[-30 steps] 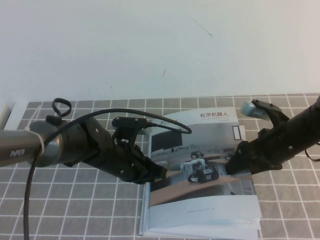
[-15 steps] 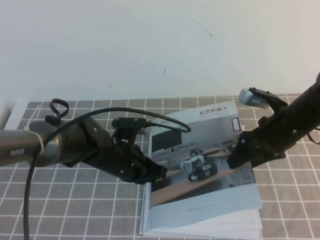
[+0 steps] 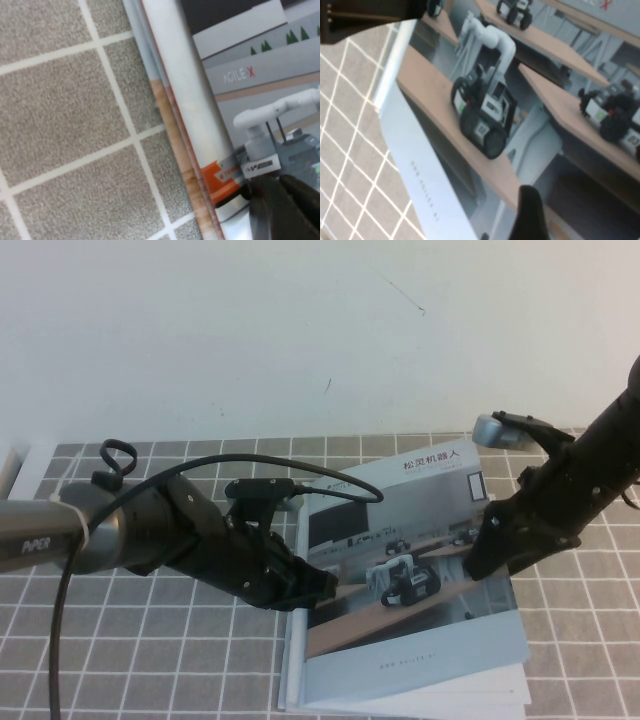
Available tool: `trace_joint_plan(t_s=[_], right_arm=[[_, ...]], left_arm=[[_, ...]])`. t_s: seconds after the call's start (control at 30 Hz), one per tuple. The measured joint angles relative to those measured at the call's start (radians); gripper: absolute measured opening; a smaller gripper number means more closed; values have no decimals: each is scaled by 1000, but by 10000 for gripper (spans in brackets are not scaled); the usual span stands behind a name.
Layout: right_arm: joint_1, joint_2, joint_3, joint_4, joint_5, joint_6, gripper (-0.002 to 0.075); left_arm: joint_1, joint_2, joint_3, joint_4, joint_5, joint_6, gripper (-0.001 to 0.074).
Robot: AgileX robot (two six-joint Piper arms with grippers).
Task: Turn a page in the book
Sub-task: Open the closed book
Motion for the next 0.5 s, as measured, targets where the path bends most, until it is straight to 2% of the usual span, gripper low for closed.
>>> trace_joint_plan(t_s=[0.2,0.5], right_arm=[[0,0,-36,-10,41,11,475],[2,0,-38,-61,75,-4,472]], left_arm=[[0,0,-8,-6,12,99,-4],[1,-4,-89,-4,128,127,-4]])
